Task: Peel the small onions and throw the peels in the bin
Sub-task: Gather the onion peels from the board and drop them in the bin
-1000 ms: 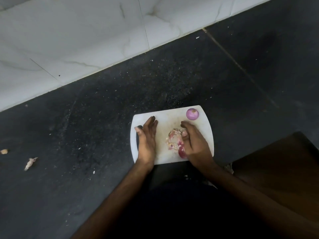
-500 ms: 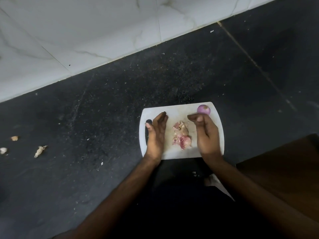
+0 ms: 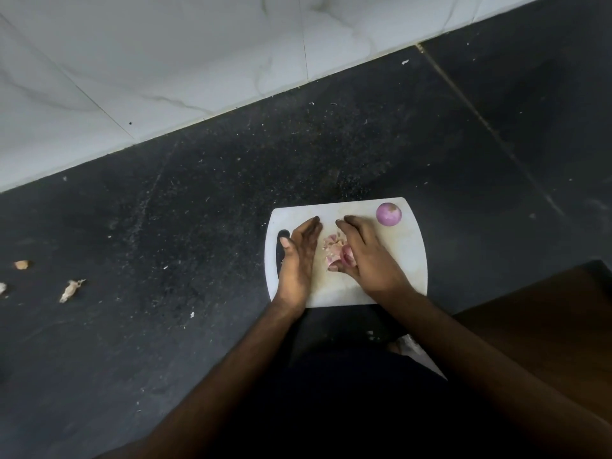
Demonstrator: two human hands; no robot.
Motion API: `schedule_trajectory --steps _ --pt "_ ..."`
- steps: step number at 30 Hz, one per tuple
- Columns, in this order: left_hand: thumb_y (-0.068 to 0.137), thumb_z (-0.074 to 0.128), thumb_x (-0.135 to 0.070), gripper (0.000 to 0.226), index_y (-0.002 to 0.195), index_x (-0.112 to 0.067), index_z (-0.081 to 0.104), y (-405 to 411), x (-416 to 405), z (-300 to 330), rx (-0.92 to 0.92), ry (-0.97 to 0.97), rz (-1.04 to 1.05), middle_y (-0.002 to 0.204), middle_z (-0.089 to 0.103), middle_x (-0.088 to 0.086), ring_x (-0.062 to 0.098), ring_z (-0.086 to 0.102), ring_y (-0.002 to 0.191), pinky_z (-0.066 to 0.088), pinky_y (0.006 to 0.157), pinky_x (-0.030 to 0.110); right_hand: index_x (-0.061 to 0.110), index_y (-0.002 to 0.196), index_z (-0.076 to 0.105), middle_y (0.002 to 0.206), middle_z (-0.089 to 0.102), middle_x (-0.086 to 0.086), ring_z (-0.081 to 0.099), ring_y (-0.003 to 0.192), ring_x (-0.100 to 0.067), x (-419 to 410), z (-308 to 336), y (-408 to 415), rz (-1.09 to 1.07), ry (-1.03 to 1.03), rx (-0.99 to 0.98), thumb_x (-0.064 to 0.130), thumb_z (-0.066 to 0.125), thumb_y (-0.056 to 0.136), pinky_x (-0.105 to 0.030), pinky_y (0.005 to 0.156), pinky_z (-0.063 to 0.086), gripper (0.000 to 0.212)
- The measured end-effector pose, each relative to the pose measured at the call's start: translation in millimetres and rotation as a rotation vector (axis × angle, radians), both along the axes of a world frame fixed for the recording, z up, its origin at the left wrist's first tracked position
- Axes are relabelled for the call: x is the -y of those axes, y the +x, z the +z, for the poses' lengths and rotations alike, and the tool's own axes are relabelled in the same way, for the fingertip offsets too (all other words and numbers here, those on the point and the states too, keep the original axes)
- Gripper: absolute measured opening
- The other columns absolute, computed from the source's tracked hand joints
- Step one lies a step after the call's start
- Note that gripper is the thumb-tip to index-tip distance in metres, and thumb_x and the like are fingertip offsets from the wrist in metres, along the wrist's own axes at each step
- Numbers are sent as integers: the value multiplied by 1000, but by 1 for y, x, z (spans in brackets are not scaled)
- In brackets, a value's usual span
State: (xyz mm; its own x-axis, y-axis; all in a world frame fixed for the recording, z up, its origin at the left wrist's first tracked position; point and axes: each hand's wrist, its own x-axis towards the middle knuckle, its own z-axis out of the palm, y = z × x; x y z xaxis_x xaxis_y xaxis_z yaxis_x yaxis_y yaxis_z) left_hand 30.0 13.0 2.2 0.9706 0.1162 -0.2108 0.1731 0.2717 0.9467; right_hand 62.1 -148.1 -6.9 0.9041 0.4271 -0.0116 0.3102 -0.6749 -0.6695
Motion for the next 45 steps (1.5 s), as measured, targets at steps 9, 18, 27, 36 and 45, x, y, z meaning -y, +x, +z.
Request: schedule_trajectory --steps 9,18,27,36,45 --pt "79 41 -88 110 151 -4 34 -4 4 0 3 72 54 155 42 10 16 37 147 34 116 26 16 152 44 160 40 -6 35 151 -23 -4 -8 -2 213 -136 182 59 51 96 -42 124 29 72" --pt "83 41 -85 111 152 1 28 -7 8 -2 8 49 87 160 32 18 25 30 151 21 124 39 21 113 64 124 57 0 50 120 -21 14 -4 -10 569 -107 287 33 51 105 -36 106 38 20" --pt "93 34 -76 88 149 -8 40 -12 8 -5 52 242 13 157 43 8 22 37 148 21 124 51 13 104 61 108 48 0 46 101 -18 12 -7 -16 17 -49 55 1 52 97 -30 89 44 16" --pt "101 57 -39 55 150 -18 44 -23 -5 -1 353 1078 -473 163 33 1 16 25 152 22 123 44 17 97 65 71 54 6 48 61 -3 37 32 -3 -709 1090 -624 3 44 108 -13 55 44 28" --pt "79 83 -41 55 127 -20 67 -30 -36 -7 224 1096 -349 141 52 -2 15 44 132 37 109 25 9 94 63 80 56 -4 47 60 -5 39 39 3 -791 1595 -1042 1 39 108 -12 43 40 30"
